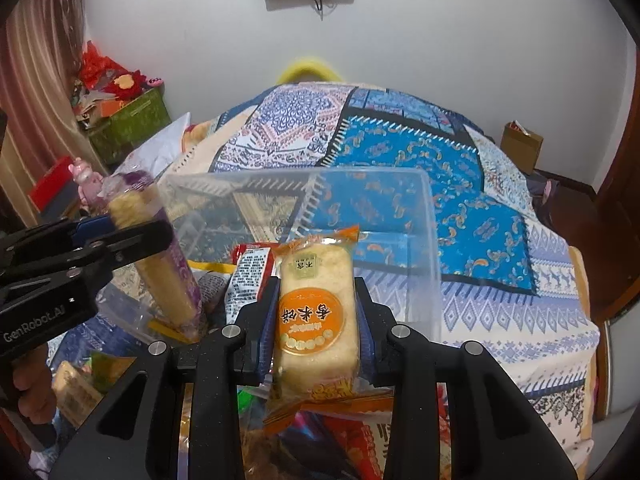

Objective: Organize snacks
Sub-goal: 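Drop both packs into the clear box and open both grippers, then grasp the square bread-biscuit pack with the left gripper while the right grasps a clear snack bag, then carry both held packs toward the clear box, then lower both packs into the clear box and open both grippers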

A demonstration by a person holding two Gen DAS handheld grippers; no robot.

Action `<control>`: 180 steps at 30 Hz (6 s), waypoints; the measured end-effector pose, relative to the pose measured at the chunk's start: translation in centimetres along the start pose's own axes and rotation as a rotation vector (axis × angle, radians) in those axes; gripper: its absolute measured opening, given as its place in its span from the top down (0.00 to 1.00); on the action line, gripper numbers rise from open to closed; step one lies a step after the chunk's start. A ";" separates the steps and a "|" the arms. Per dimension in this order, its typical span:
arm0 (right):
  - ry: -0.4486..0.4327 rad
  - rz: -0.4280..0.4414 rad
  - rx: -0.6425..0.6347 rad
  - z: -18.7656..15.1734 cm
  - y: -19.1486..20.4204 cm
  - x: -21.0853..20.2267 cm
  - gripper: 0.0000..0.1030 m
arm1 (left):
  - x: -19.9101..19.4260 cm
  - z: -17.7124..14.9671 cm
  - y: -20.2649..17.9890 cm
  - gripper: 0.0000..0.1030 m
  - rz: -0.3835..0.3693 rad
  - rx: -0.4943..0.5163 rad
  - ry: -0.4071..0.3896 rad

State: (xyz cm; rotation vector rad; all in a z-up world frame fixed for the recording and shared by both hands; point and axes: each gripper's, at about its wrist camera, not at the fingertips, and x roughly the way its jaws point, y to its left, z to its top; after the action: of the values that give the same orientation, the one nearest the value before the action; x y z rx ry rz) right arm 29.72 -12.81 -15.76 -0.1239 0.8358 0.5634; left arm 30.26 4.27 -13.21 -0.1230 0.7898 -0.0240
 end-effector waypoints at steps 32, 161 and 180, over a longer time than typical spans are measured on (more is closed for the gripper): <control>-0.133 -0.012 -0.020 -0.3 2.1 -8.9 0.50 | -10.3 -3.2 1.7 0.37 0.000 0.015 -0.042; -0.081 -0.073 -0.001 3.5 -0.3 0.7 0.73 | 3.0 2.2 1.2 0.26 0.037 -0.061 0.013; 0.028 -0.077 -0.025 2.5 -0.1 2.4 0.47 | 4.9 1.4 2.8 0.25 0.023 -0.155 0.089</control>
State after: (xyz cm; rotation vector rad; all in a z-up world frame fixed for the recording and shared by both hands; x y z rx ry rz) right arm 32.69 -11.11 -15.86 -0.1865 0.8481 0.5004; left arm 34.64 6.90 -15.99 -0.2607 0.8814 0.0542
